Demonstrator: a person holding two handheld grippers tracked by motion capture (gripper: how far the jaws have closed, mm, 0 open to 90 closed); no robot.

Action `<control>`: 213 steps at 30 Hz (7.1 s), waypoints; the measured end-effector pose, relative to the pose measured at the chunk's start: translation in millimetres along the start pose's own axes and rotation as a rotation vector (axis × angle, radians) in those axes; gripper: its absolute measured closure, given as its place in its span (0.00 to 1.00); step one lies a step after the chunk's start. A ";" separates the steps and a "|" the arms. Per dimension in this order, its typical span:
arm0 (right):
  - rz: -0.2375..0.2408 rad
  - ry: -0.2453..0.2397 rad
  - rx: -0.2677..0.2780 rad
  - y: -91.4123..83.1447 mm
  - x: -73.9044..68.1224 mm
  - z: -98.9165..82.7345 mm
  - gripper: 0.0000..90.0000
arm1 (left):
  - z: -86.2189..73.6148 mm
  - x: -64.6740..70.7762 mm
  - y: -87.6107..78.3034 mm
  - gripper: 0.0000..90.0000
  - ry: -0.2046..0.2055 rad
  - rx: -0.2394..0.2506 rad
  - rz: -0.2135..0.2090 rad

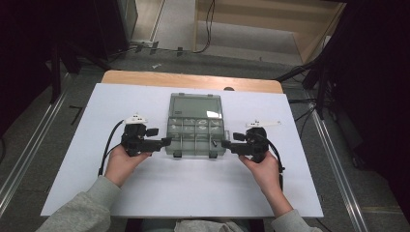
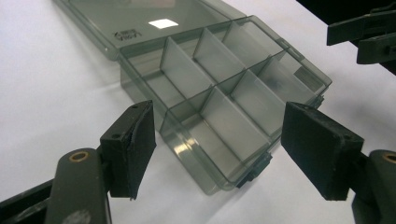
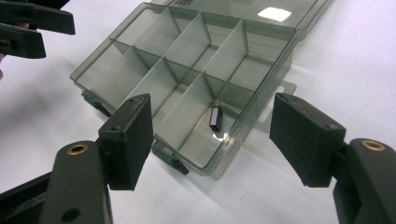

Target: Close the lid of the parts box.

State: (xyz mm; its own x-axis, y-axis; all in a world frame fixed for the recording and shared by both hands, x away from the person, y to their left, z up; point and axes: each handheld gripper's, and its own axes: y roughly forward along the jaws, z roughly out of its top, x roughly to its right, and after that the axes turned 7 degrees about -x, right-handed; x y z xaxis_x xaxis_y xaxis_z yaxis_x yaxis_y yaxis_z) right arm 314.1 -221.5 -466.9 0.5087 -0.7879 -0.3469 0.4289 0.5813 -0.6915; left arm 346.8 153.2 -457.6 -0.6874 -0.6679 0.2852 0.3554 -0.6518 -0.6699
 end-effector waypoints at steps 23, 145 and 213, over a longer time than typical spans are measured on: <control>-0.024 0.023 -0.005 18.2 7.2 32.7 0.30 | 18.5 -13.6 14.2 0.30 -0.027 0.017 0.059; -0.135 0.150 -0.139 113.4 58.6 95.8 0.23 | 70.8 -66.1 124.0 0.21 -0.146 0.007 0.222; -0.110 0.056 0.016 66.0 43.4 98.6 0.40 | 87.7 -55.5 65.5 0.52 -0.081 0.101 0.117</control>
State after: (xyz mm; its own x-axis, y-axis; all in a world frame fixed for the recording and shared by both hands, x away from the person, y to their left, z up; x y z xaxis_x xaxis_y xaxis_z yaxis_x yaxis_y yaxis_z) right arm 438.1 -197.3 -465.1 0.4158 -0.8569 -0.3047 0.4915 0.4936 -0.7175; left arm 463.8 116.1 -457.2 -0.5855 -0.7656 0.2665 0.4950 -0.5980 -0.6304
